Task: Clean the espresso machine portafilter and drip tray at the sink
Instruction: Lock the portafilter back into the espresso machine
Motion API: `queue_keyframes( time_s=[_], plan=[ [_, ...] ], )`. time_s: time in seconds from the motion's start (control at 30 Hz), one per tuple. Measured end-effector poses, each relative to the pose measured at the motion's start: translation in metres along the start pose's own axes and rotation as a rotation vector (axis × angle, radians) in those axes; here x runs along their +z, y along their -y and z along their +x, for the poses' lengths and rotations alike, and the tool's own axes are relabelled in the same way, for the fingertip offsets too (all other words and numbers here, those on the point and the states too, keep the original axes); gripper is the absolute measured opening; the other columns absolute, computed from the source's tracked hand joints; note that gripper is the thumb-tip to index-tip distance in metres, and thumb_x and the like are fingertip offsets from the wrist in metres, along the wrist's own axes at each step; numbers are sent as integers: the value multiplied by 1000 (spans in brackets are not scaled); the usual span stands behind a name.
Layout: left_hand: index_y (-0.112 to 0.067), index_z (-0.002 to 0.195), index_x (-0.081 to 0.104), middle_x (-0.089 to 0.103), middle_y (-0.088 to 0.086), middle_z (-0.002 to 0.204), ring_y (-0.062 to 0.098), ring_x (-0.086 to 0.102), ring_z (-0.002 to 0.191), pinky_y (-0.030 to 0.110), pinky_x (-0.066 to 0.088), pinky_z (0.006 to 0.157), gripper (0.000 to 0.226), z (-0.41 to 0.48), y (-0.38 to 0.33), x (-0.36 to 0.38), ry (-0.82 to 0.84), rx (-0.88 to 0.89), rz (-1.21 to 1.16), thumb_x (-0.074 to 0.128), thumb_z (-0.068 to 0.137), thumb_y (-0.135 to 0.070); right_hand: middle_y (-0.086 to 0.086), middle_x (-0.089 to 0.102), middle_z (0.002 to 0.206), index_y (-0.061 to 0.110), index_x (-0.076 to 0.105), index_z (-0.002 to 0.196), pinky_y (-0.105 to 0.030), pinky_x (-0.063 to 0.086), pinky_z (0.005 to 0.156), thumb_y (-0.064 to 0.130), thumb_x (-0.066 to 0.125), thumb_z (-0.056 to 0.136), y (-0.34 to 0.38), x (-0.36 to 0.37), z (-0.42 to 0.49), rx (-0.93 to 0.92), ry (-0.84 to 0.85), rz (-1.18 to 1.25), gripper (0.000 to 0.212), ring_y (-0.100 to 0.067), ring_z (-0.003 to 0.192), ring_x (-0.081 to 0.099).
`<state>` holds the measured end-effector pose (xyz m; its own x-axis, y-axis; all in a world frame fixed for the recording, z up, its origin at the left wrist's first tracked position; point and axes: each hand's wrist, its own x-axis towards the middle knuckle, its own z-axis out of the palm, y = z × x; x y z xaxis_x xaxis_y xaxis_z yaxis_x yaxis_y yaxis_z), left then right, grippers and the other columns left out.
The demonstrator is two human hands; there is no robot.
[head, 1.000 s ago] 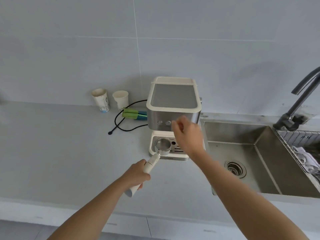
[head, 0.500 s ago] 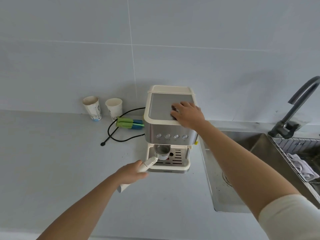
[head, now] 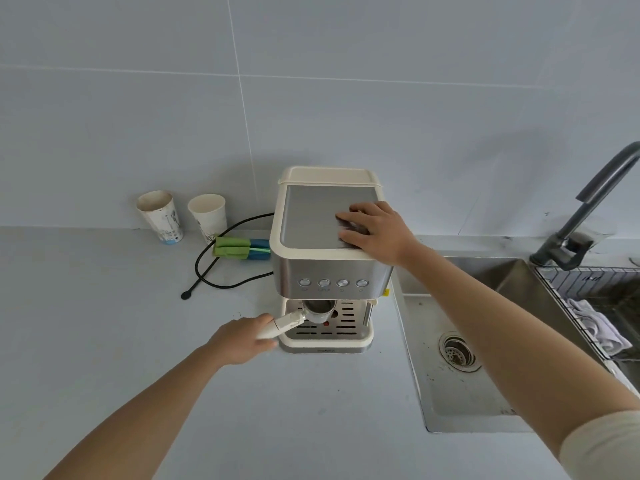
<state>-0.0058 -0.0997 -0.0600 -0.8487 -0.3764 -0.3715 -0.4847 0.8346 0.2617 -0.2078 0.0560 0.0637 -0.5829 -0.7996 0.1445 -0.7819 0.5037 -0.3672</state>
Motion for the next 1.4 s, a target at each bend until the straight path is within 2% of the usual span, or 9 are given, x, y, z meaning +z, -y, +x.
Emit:
queue_keyframes(
  time_s=[0.37,0.47,0.57,0.9,1.03,1.13,1.23,1.3,1.4],
  plan=[
    [-15,107,48,54,0,90,21,51,79,27,38,67,26,19,7,-11,-64,-15,-38,55,87,-30,4,42,139,34,50,131,-30,20,112,40,54,89,1,-2,-2,3,6,17,43,-18,132,29],
    [-22,93,41,53,1,87,21,50,77,27,36,65,16,19,6,-13,-60,6,-25,54,87,-28,5,42,140,34,49,131,-30,20,113,42,56,87,0,-2,-2,-1,5,1,45,-18,132,29],
    [-24,90,38,52,0,85,21,48,75,27,35,62,16,18,7,-15,-62,12,-20,53,86,-26,5,42,139,34,50,131,-29,20,112,42,57,86,0,-1,-2,-1,0,10,46,-18,132,30],
    [-18,90,45,56,2,85,23,51,75,26,33,57,12,24,10,-18,-76,3,-72,55,83,-20,6,41,139,36,48,131,-28,18,113,45,56,86,2,-2,-2,24,24,12,47,-18,132,28],
    [-17,114,53,56,0,90,22,54,81,27,37,64,33,30,6,-26,-71,13,-46,55,82,-20,6,39,141,36,46,133,-27,16,112,46,56,86,3,-3,-2,30,38,11,49,-18,133,27],
    [-20,121,51,53,-2,90,20,51,80,27,36,65,39,35,0,-31,-69,26,-35,54,83,-20,6,38,142,36,45,134,-27,16,112,46,54,87,4,-4,-2,35,51,1,49,-18,134,26],
    [-17,118,53,57,3,94,21,51,81,26,37,66,35,39,-4,-33,-69,18,-39,54,83,-20,6,38,143,36,44,134,-28,16,113,47,54,87,4,-4,-2,34,54,-8,49,-18,134,26],
    [-16,114,53,59,5,95,20,50,80,25,36,60,30,41,-7,-36,-59,18,-36,54,84,-20,6,37,143,37,44,135,-29,16,113,47,54,87,4,-4,-2,32,53,-7,50,-18,135,25],
    [-15,98,52,52,-1,85,18,49,77,21,31,52,14,45,-13,-40,-51,23,-42,54,86,-21,6,36,144,37,43,135,-30,16,114,48,53,87,3,-4,-1,34,57,-8,50,-18,135,24]
  ],
)
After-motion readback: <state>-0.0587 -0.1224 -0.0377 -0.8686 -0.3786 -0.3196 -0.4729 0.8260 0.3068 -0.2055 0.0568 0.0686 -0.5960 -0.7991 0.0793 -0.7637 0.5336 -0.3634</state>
